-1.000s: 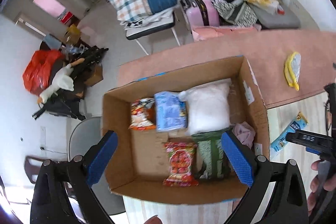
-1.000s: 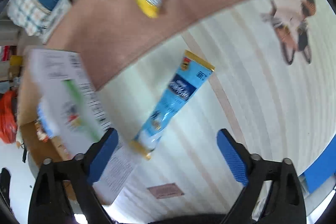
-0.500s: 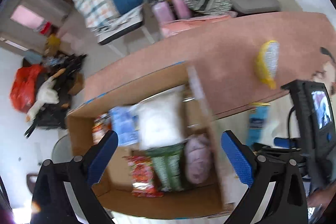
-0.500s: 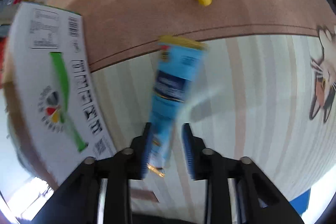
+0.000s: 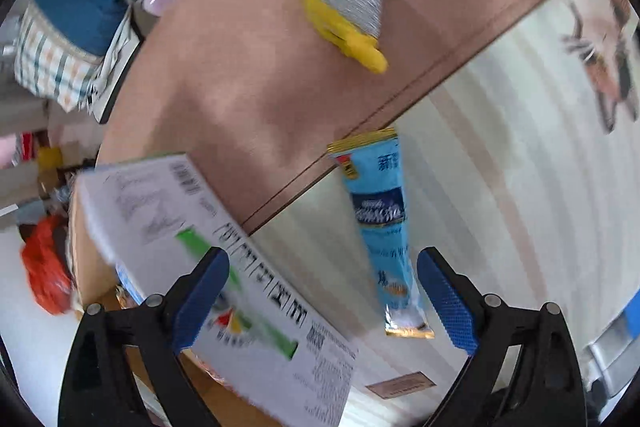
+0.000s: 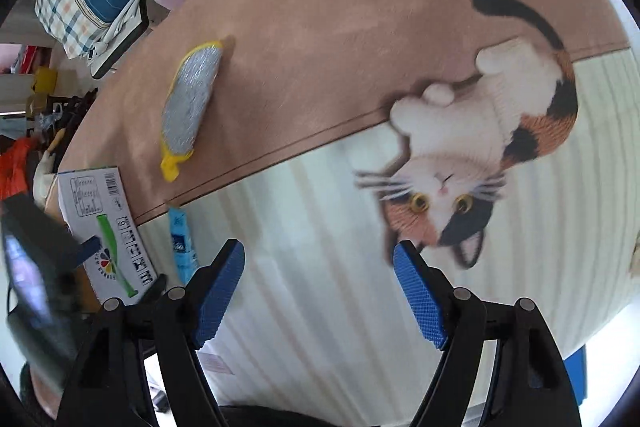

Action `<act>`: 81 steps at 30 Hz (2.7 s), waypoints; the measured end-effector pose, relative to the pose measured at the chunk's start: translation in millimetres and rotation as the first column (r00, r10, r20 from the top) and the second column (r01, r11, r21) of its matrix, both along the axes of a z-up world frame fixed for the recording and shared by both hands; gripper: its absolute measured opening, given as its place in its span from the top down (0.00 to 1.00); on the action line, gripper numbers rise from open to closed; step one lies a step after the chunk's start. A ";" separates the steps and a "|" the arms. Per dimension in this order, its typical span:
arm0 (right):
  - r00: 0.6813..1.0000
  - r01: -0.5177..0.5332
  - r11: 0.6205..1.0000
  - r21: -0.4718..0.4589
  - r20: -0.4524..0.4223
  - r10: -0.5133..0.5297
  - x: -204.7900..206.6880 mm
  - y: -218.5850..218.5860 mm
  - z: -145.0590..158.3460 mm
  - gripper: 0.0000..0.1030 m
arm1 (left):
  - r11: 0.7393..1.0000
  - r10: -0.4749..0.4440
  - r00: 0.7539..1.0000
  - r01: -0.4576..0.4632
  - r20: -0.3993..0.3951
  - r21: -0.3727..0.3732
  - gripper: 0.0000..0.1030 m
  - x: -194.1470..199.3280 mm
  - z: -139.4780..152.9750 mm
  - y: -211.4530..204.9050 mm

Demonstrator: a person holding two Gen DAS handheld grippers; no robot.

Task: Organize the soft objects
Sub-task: 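Grasp the yellow-silver scrubber with the right tool while the left tool grasps the blue Nestle tube, then carry the scrubber and tube into the box and open both tools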

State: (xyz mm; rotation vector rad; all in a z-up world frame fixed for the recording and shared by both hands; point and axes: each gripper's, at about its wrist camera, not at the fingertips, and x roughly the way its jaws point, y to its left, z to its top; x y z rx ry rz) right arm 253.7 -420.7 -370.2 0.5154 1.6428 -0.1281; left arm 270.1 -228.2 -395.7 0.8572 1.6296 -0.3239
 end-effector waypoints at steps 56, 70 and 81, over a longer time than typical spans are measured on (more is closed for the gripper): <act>0.950 -0.242 0.969 0.058 0.218 0.224 -3.2 133.3 84.2 0.61 | 0.756 0.493 0.867 -0.464 -0.065 -0.462 0.87 -23.0 155.4 146.8; 0.883 -0.438 0.879 0.186 0.270 0.383 -12.4 388.6 93.6 0.61 | 0.716 0.643 0.765 -0.610 -0.019 -0.339 0.87 -3.2 148.6 350.2; 0.895 -0.444 0.862 0.246 0.162 0.415 4.8 513.8 -3.9 0.61 | 0.690 0.684 0.706 -0.708 -0.183 -0.152 0.87 23.5 37.5 425.7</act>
